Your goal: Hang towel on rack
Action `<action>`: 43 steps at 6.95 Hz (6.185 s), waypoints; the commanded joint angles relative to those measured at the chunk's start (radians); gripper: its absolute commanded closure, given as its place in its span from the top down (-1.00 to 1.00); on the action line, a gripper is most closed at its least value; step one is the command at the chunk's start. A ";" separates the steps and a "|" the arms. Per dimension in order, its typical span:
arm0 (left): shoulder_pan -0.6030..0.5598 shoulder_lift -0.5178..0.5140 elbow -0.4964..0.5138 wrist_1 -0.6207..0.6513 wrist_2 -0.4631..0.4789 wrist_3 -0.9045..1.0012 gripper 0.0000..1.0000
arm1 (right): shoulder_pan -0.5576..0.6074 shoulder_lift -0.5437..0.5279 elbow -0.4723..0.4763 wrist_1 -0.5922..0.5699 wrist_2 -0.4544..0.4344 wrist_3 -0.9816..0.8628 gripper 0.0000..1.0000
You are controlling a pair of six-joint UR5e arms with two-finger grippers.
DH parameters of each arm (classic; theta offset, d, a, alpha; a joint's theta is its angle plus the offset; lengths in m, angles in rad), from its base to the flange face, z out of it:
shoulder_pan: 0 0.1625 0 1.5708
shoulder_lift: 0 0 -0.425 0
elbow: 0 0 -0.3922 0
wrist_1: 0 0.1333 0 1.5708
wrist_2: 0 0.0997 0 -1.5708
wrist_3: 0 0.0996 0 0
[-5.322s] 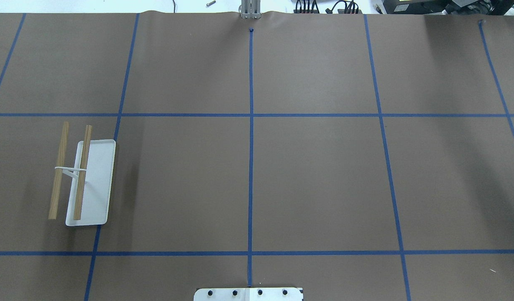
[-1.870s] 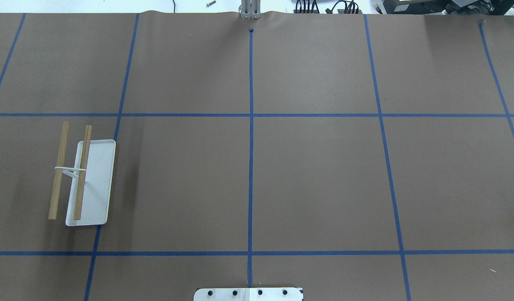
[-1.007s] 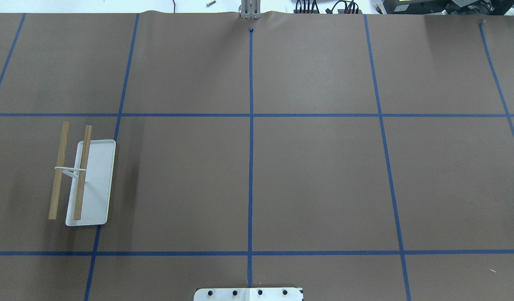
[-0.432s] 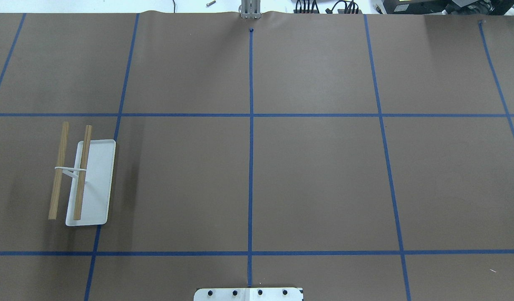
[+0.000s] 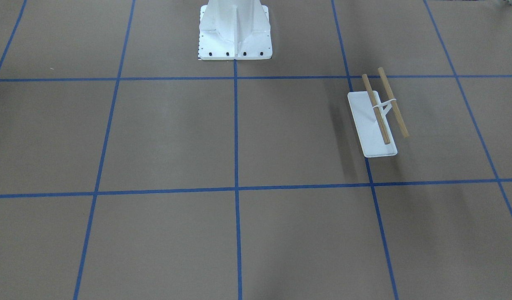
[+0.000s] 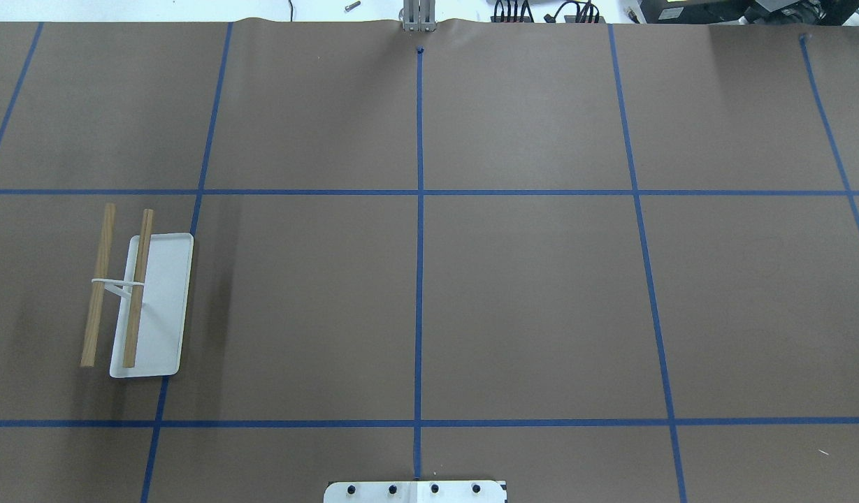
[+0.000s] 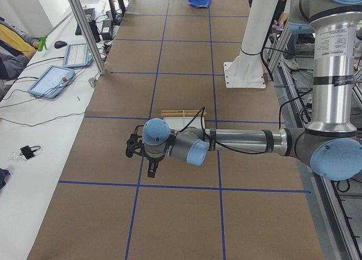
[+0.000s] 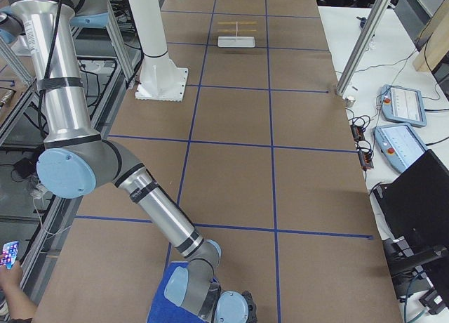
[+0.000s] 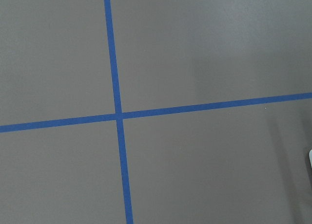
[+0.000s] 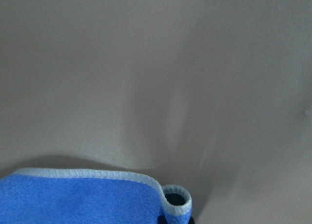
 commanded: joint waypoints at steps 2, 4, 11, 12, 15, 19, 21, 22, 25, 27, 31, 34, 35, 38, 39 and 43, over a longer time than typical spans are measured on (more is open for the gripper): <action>0.000 -0.006 -0.007 0.001 -0.006 -0.005 0.97 | 0.004 0.116 0.041 -0.143 0.200 0.081 -1.00; 0.002 -0.041 -0.010 -0.008 -0.006 -0.004 0.97 | -0.002 0.097 0.365 -0.345 0.325 0.280 -1.00; 0.150 -0.363 -0.020 -0.104 -0.092 -0.792 0.96 | -0.467 0.205 1.317 -0.595 0.349 1.230 -1.00; 0.172 -0.421 -0.020 -0.102 -0.084 -0.886 0.96 | -0.562 0.262 1.366 -0.595 0.280 1.287 -1.00; 0.318 -0.553 0.008 -0.100 -0.079 -1.188 0.96 | -0.756 0.361 1.381 -0.410 0.182 1.303 -1.00; 0.483 -0.639 -0.026 -0.235 0.015 -1.678 0.96 | -0.900 0.414 1.367 -0.285 0.007 1.317 -1.00; 0.576 -0.701 -0.030 -0.243 0.016 -1.906 0.96 | -0.962 0.450 1.324 -0.186 -0.082 1.318 -1.00; 0.586 -0.712 -0.032 -0.243 0.019 -1.920 0.96 | -0.974 0.467 1.313 -0.182 -0.107 1.317 -1.00; 0.626 -0.736 -0.035 -0.243 0.051 -1.921 0.96 | -1.039 0.522 1.302 -0.182 -0.184 1.306 -1.00; 0.652 -0.752 -0.032 -0.239 0.053 -1.920 0.96 | -1.104 0.516 1.296 -0.112 -0.258 1.298 -1.00; 0.678 -0.752 -0.035 -0.239 0.088 -1.918 0.96 | -1.115 0.516 1.299 -0.119 -0.277 1.132 -1.00; 0.678 -0.752 -0.037 -0.240 0.105 -1.917 0.91 | -1.115 0.484 1.342 -0.126 -0.357 1.085 -1.00; 0.705 -0.752 -0.037 -0.242 0.143 -1.917 0.86 | -1.115 0.479 1.363 -0.126 -0.357 1.075 -1.00; 0.718 -0.761 -0.038 -0.255 0.155 -1.909 0.76 | -1.129 0.482 1.364 -0.139 -0.369 1.071 -1.00; 0.718 -0.759 -0.037 -0.275 0.155 -1.909 0.74 | -1.132 0.485 1.368 -0.141 -0.377 1.071 -1.00; 0.716 -0.756 -0.040 -0.310 0.166 -1.909 -1.00 | -1.141 0.482 1.397 -0.168 -0.377 1.071 -1.00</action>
